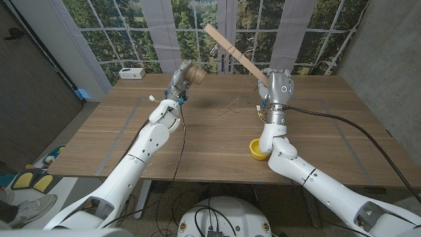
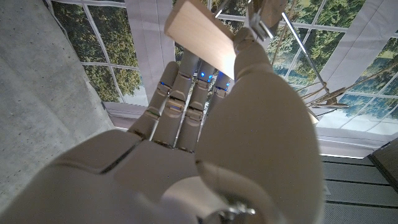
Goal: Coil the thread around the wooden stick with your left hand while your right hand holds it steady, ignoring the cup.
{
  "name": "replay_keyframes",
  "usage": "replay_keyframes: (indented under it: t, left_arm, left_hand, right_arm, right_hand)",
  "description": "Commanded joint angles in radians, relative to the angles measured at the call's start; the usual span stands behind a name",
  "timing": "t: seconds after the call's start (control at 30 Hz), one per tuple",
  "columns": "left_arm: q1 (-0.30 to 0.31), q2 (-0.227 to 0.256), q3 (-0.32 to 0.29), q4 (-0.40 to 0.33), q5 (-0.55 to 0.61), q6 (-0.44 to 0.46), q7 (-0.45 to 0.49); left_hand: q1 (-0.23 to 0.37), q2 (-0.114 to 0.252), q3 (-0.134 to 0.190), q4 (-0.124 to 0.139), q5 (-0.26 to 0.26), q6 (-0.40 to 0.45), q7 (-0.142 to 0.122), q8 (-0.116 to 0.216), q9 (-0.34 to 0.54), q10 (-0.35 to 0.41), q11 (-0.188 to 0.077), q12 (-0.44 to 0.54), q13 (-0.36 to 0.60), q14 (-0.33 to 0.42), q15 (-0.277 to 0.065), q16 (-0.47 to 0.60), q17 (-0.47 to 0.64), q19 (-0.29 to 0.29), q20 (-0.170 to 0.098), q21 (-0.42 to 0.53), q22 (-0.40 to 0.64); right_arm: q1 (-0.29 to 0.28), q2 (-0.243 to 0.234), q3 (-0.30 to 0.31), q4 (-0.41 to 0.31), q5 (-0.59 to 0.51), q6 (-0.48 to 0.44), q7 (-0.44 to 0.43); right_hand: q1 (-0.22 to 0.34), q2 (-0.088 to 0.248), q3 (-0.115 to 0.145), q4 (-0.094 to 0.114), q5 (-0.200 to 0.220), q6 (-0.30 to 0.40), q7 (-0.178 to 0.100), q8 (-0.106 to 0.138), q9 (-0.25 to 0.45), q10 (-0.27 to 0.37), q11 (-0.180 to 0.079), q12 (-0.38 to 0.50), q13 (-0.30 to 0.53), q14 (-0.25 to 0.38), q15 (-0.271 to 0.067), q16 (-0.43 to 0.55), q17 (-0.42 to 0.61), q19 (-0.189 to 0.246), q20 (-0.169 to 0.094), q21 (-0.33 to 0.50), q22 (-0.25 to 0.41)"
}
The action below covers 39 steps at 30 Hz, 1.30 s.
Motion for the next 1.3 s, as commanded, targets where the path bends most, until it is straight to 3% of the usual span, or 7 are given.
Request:
replay_keyframes:
  t: [0.03,0.4,0.77,0.8,0.93,1.3]
  left_arm:
    - [-0.069,0.046,0.065,0.037,0.235,0.040,0.102]
    - [-0.130,0.135,0.127,-0.013,0.445,0.172,0.129]
    - [-0.111,0.170,0.160,-0.095,0.596,0.282,0.177]
    - [-0.106,0.172,0.157,-0.104,0.591,0.293,0.169]
    - [-0.089,0.165,0.162,-0.127,0.613,0.328,0.185]
    - [-0.045,0.134,0.164,-0.130,0.642,0.346,0.209]
  left_hand:
    - [0.081,0.146,0.065,0.067,0.003,0.240,-0.086,0.002,0.002,0.345,-0.244,-0.003,0.001,0.052,-0.189,0.000,0.004,0.002,-0.005,0.005,0.002]
    - [0.077,0.146,0.065,0.069,0.002,0.242,-0.085,0.002,0.001,0.349,-0.243,-0.003,0.001,0.053,-0.183,0.000,0.004,0.001,0.001,0.006,0.002]
    - [0.076,0.140,0.067,0.066,0.002,0.242,-0.085,0.002,0.000,0.348,-0.239,-0.008,-0.003,0.034,-0.180,-0.007,0.001,-0.035,0.017,-0.005,0.001]
    - [0.076,0.140,0.067,0.066,0.002,0.243,-0.085,0.002,0.000,0.348,-0.238,-0.009,-0.004,0.033,-0.180,-0.007,0.001,-0.036,0.018,-0.005,0.001]
    - [0.075,0.140,0.067,0.066,0.002,0.242,-0.086,0.002,0.000,0.348,-0.237,-0.011,-0.005,0.030,-0.179,-0.007,0.001,-0.036,0.021,-0.005,0.001]
    - [0.071,0.140,0.067,0.068,0.002,0.242,-0.084,0.002,0.001,0.347,-0.235,-0.013,-0.005,0.025,-0.174,-0.006,0.001,-0.049,0.034,-0.009,0.001]
  right_arm:
    - [0.009,-0.063,-0.007,-0.086,-0.012,-0.017,0.174]
    - [0.058,-0.119,-0.036,-0.175,-0.036,-0.103,0.472]
    - [0.116,-0.149,-0.071,-0.235,-0.063,-0.214,0.728]
    - [0.123,-0.151,-0.075,-0.241,-0.066,-0.228,0.754]
    - [0.144,-0.166,-0.091,-0.261,-0.077,-0.264,0.838]
    - [0.171,-0.200,-0.111,-0.295,-0.082,-0.285,0.960]
  right_hand:
    - [0.112,0.116,0.005,0.006,0.008,0.083,-0.077,0.003,0.061,0.072,-0.065,0.005,0.006,0.182,-0.216,0.002,0.005,-0.003,-0.133,0.003,0.002]
    - [0.113,0.117,0.005,0.006,0.008,0.082,-0.076,0.001,0.061,0.069,-0.059,0.000,0.005,0.181,-0.216,-0.001,0.003,-0.003,-0.132,0.004,0.002]
    - [0.118,0.118,0.006,0.003,0.008,0.082,-0.066,-0.005,0.057,0.078,-0.048,-0.006,-0.003,0.186,-0.216,-0.005,-0.003,0.000,-0.126,0.007,0.002]
    - [0.119,0.118,0.007,0.003,0.007,0.083,-0.065,-0.006,0.057,0.080,-0.037,-0.006,-0.003,0.187,-0.216,-0.006,-0.006,0.000,-0.125,0.007,0.002]
    - [0.121,0.117,0.007,0.001,0.007,0.084,-0.064,-0.007,0.055,0.080,-0.043,-0.008,-0.004,0.191,-0.216,-0.005,-0.004,0.001,-0.123,0.008,0.002]
    - [0.126,0.109,0.011,-0.006,0.006,0.094,-0.046,-0.008,0.051,0.098,-0.025,-0.016,-0.021,0.200,-0.215,0.001,0.002,0.002,-0.109,0.009,0.001]
